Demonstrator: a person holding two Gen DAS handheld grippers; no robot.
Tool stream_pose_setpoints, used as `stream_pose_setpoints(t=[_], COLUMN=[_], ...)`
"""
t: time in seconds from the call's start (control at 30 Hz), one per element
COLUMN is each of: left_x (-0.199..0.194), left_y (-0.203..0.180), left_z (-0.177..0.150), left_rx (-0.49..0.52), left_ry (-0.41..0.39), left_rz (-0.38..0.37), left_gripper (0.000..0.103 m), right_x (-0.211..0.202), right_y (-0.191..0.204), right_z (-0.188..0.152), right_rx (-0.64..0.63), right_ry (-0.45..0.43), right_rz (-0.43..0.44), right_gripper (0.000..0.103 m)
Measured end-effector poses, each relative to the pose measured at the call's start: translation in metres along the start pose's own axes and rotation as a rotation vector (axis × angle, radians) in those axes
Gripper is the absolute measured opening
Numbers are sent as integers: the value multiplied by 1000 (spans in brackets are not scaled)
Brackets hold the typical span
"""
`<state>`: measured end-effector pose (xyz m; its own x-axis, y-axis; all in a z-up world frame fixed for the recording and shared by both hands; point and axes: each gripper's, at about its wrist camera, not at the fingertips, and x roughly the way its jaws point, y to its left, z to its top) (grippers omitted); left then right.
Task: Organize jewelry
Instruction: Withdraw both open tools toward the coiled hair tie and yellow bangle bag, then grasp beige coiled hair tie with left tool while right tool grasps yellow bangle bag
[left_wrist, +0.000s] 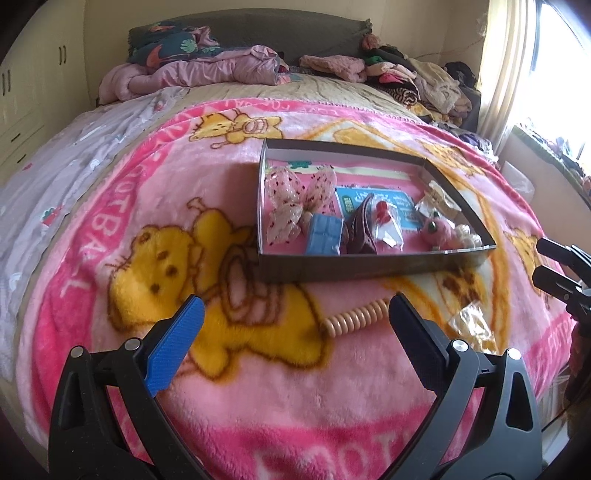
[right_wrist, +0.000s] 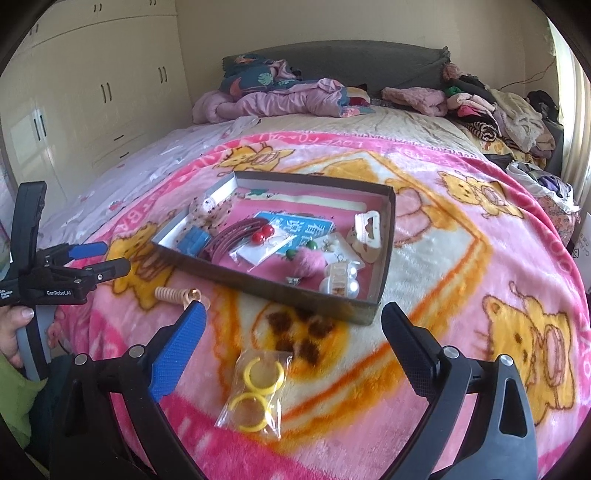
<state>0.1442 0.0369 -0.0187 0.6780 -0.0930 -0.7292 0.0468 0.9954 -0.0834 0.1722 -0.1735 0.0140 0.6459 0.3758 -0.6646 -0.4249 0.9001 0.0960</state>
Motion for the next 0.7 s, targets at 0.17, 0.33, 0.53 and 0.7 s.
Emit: stream_pose_setpoints(t=[0.17, 0.33, 0.53, 0.7], left_x=[1, 6, 15, 23], left_y=[-4, -13, -22, -26], left_z=[-7, -14, -18, -22], left_rx=[30, 73, 116, 149], left_ry=[15, 25, 30, 28], left_rz=[-2, 1, -7, -4], left_gripper=[91, 91, 91, 91], right_x=[2, 6, 15, 29], right_y=[3, 5, 10, 18], right_z=[-9, -16, -27, -40], right_rx=[-10, -19, -24, -39], right_ry=[20, 40, 75, 120], right_rz=[8, 16, 37, 57], right_gripper=[93, 93, 93, 93])
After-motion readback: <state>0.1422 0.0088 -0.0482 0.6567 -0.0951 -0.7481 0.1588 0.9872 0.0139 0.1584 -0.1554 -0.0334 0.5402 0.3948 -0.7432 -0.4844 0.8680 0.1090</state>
